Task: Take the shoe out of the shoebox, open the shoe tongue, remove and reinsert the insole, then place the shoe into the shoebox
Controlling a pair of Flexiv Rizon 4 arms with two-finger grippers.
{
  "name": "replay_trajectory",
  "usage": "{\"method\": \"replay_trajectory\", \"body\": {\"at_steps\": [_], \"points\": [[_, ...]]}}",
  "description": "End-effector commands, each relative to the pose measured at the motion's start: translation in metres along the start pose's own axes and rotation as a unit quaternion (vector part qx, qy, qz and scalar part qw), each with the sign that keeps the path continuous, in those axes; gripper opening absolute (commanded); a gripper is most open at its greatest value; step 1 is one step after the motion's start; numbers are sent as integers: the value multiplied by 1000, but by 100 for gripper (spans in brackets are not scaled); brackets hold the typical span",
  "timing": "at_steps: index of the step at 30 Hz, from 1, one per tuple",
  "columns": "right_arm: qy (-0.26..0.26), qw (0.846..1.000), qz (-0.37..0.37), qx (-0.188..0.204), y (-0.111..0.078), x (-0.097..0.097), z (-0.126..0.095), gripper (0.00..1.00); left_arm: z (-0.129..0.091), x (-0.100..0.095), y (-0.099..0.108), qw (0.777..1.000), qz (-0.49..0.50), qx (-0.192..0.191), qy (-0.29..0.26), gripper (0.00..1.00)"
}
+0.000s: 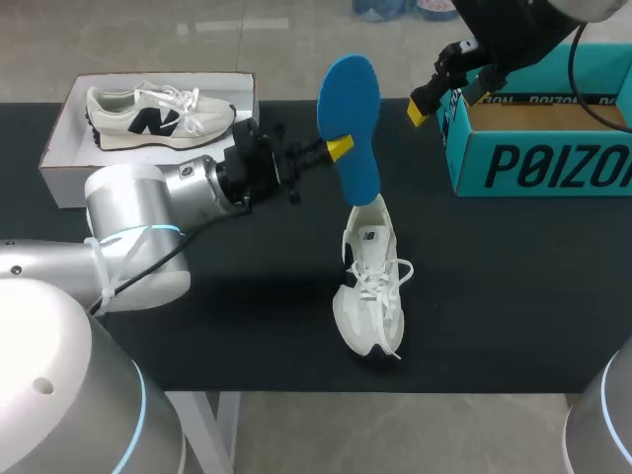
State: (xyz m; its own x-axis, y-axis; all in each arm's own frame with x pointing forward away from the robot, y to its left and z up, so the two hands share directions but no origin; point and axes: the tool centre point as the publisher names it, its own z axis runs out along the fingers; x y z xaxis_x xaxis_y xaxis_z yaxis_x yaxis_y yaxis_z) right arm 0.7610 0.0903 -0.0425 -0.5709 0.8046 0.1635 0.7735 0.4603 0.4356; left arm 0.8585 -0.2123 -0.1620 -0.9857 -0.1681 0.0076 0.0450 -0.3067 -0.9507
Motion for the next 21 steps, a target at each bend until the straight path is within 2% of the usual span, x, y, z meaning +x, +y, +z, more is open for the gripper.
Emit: {"method": "replay_trajectory", "body": {"at_steps": [1, 10, 16, 21], "points": [[0, 1000, 0, 2, 2, 0, 1, 100, 2, 6, -12, 949, -299, -45, -84, 0], [0, 1000, 0, 2, 2, 0, 1, 100, 0, 14, -8, 897, -430, -75, -66, 0], [0, 1000, 0, 2, 2, 0, 1, 100, -11, 15, -3, 876, -469, -105, -37, 0], [0, 1000, 0, 2, 2, 0, 1, 100, -19, 16, 1, 862, -494, -110, -15, 0]]}}
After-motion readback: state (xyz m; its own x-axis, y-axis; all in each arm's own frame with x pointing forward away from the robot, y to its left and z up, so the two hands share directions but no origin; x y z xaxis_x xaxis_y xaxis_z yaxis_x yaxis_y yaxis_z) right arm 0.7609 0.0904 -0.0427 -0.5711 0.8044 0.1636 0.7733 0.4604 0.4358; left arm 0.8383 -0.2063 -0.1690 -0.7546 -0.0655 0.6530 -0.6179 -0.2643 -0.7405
